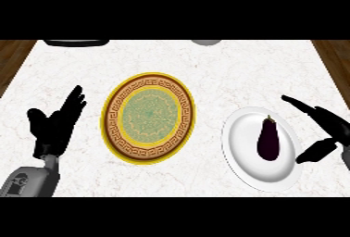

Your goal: Pick the eggplant from the plate and place it in the plate

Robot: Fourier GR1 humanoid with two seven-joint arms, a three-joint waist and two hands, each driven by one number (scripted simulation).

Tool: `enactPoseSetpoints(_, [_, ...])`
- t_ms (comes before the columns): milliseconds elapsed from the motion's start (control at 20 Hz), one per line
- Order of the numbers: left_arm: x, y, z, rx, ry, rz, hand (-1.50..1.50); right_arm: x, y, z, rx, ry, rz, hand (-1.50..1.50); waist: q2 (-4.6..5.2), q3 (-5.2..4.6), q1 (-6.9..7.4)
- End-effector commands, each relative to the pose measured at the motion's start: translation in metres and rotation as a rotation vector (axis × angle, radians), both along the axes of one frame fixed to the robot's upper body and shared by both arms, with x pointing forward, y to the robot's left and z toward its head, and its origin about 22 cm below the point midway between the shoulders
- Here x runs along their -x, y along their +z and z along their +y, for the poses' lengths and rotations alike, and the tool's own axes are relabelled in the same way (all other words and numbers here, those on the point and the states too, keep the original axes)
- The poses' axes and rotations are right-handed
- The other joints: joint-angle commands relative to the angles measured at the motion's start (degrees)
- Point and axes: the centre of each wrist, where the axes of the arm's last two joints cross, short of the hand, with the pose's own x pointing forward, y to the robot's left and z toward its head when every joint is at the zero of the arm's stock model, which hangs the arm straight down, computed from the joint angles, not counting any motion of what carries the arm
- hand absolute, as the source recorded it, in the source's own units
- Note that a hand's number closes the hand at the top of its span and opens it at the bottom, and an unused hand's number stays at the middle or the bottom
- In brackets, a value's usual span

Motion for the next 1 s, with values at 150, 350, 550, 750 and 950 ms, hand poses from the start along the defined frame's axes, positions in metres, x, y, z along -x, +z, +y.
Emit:
enactPoseSetpoints(150, [0.002, 0.013, 0.009, 0.004, -0.006, 0.005, 0.00, -0.003, -0.011, 0.022, 0.119, 0.044, 0.073, -1.50, -0.02, 0.00, -0.09])
enactPoseSetpoints(350, [-0.023, 0.014, 0.001, 0.005, -0.003, -0.022, 0.00, 0.001, -0.017, 0.034, 0.157, 0.070, 0.130, -1.50, 0.01, -0.01, -0.46])
enactPoseSetpoints(550, [0.008, 0.022, 0.002, 0.008, -0.002, -0.011, 0.00, -0.011, -0.016, 0.038, 0.163, 0.051, 0.141, -1.50, -0.05, 0.01, 0.02])
enactPoseSetpoints(750, [-0.006, -0.006, -0.009, -0.011, 0.003, -0.023, 0.00, -0.019, -0.021, 0.050, 0.186, 0.050, 0.128, -1.50, 0.03, 0.01, -0.10])
enactPoseSetpoints(950, [-0.007, 0.007, 0.002, 0.007, 0.006, -0.016, 0.00, -0.032, -0.035, 0.057, 0.224, 0.042, 0.128, -1.50, 0.11, 0.03, 0.22])
